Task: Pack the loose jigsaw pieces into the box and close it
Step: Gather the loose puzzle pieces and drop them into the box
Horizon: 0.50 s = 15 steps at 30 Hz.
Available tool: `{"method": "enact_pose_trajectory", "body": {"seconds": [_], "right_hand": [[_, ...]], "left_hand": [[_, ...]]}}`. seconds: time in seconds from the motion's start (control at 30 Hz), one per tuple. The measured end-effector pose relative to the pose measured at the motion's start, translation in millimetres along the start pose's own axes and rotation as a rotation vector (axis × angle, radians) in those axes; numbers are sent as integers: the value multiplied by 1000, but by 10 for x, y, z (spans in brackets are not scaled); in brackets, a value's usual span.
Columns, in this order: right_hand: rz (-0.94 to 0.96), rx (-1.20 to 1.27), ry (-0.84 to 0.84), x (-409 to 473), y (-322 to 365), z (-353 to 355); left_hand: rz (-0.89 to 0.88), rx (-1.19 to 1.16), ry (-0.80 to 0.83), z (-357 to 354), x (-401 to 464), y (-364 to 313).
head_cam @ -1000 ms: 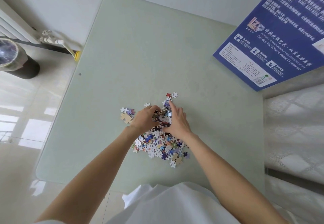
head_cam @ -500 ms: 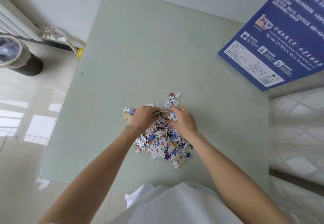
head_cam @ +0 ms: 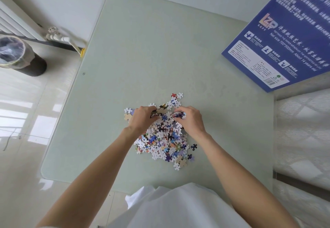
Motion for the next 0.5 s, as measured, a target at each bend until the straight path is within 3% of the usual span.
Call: {"method": "enact_pose_trajectory", "body": {"seconds": [0.5], "right_hand": [[112,3,28,-136,-124,351]], "left_hand": [[11,-56,-142,253,-102,-299]]}}
Point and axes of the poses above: each hand's wrist, its own x-axis towards the middle knuckle, its own z-axis out of the back of the hand, y = z × x, the point moved 8 cm from there along x, towards the middle knuckle, and after that the axes turned 9 degrees about -z, right-handed, at the moved point
